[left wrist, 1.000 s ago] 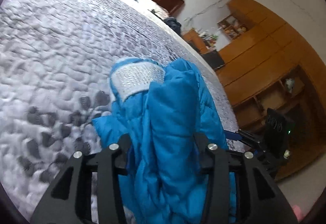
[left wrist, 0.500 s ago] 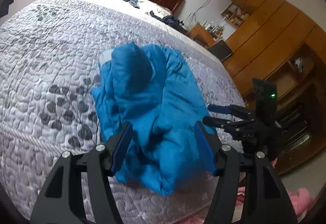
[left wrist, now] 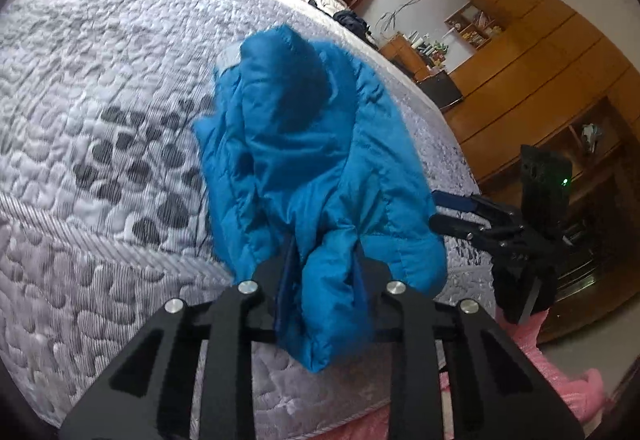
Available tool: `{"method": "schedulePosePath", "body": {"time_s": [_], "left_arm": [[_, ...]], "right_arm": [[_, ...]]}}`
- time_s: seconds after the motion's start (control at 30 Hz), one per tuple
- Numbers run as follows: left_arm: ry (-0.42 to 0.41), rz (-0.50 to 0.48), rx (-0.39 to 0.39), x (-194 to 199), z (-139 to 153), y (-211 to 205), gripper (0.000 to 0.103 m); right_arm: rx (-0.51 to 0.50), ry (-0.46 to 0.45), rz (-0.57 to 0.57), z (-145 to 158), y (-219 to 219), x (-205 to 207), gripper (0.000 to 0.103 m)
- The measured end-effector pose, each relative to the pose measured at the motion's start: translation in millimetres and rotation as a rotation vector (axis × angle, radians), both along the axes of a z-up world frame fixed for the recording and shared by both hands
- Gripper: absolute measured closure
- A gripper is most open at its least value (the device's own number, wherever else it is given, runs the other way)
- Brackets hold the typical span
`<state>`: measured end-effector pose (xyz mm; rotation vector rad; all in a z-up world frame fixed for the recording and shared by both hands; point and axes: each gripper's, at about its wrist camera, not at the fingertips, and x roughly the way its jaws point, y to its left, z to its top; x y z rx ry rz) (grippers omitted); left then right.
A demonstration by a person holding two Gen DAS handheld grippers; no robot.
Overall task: Fold large clothes
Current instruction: 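Lift the held cuffed end with the left gripper over the bundle, then lay the cuffed end onto the bundle with the left gripper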
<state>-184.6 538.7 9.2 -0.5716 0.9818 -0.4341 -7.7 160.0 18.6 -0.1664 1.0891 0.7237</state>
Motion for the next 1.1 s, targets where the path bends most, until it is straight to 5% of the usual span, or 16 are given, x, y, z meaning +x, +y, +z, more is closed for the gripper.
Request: {"method": "schedulePosePath", "body": {"time_s": [0.33, 0.47, 0.63, 0.77, 0.97, 1.1], "left_arm": [[0.052, -0.012, -0.073, 5.9, -45.5, 5.3, 0.078], [0.025, -0.036, -0.055, 1.0, -31.4, 5.7, 0.074], [-0.064, 0.003, -0.02, 3.5, 11.7, 20.5, 0.056], [-0.135, 0.047, 0.026, 31.8, 36.3, 26.4, 0.055], [-0.063, 0.094, 0.086, 90.5, 31.6, 22.1, 0.06], [0.002, 0.112, 0.047, 111.0, 12.6, 32.1, 0.063]], "right_arm": [[-0.012, 0.004, 0.01, -16.2, 3.3, 2.8, 0.021], [-0.002, 0.015, 0.001, -15.8, 0.4, 3.8, 0.021], [0.007, 0.022, -0.001, -11.6, -5.2, 5.3, 0.021], [0.001, 0.018, 0.004, -9.8, -1.7, 5.3, 0.021], [0.003, 0.023, 0.002, -9.5, -2.1, 6.4, 0.021], [0.008, 0.026, 0.004, -10.4, -2.3, 10.0, 0.021]]}}
